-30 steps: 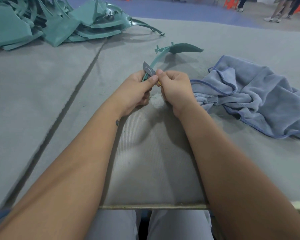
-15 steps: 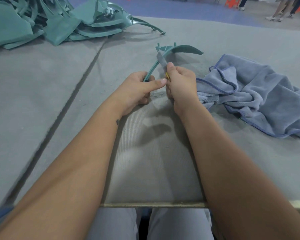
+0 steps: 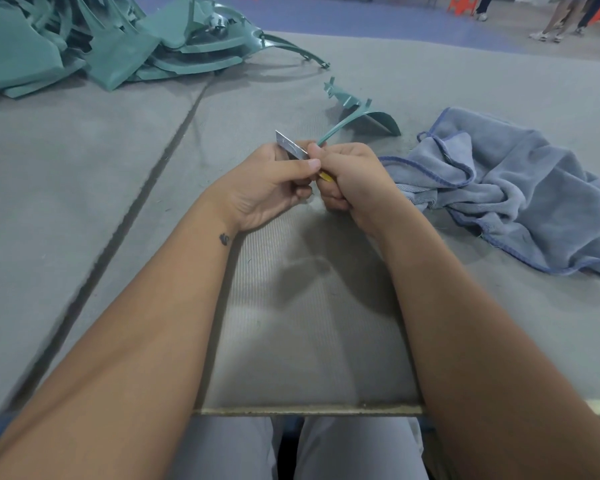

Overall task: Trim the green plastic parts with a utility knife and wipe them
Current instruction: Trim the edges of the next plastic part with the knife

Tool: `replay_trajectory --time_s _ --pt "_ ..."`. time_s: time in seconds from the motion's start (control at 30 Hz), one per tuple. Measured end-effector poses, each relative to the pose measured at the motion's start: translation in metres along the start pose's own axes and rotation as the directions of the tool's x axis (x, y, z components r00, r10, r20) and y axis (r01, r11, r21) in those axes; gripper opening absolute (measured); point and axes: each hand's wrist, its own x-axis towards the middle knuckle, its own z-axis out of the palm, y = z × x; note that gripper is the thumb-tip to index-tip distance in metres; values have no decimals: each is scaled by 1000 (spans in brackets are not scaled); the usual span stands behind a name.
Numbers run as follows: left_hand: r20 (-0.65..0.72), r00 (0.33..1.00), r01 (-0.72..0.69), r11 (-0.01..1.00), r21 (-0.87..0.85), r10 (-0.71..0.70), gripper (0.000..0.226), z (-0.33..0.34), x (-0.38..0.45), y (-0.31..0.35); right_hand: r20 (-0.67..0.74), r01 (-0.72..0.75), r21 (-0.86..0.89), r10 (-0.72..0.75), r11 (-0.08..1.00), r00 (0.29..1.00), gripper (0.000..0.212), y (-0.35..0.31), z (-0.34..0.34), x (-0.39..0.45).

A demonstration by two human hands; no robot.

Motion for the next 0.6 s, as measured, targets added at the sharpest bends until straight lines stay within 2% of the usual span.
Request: replay_trajectory --time_s 0.1,0.4,0.6 --pt "-25 1000 -8 1000 22 9 16 0 -1 0 56 -2 12 1 1000 998 31 -2 -2 0" --pt "-72 997 7 956 292 15 11 2 -1 -2 162 -42 17 39 999 986 37 -3 -16 -2" --pt "5 1000 7 991 136 -8 23 2 -3 -1 187 -34 -12 35 999 982 37 -3 -16 -3"
